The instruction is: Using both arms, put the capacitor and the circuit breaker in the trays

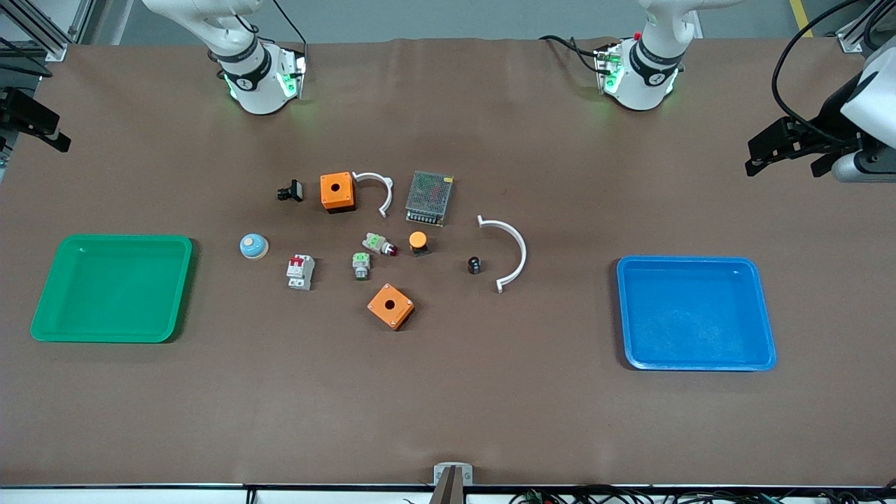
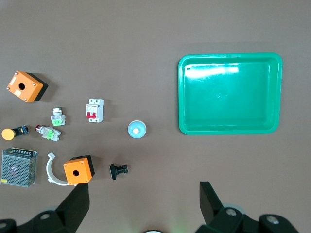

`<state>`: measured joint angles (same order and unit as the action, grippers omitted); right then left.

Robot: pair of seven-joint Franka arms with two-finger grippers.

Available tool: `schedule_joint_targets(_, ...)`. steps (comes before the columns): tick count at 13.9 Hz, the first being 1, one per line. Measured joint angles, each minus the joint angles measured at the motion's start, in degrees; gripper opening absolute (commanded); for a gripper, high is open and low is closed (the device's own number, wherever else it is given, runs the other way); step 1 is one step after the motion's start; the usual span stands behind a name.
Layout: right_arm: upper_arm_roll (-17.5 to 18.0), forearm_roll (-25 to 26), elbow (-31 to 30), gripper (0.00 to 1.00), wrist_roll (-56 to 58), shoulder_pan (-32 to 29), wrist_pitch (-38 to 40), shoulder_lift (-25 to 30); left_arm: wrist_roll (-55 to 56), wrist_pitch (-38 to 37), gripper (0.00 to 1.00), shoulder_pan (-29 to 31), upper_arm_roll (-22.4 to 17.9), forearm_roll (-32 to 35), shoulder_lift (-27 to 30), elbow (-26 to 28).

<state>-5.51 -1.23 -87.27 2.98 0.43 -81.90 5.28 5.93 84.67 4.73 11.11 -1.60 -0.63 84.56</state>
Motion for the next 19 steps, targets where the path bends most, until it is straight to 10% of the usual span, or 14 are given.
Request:
schedule_joint_targets(5,0.1,0.0,-0.1,1.00,0.0,0.0,1.9,-0.6,8.1,1.6,1.00,-4.8,0.9,-2.9,-6.7,0.7)
schedule_joint_targets(19,0.5,-1.2,-3.7,1.00,-0.3,3.3,-12.8,-15.7,49.4,35.1,1.00,-28.8,1.3,-1.9,-34.8,1.0)
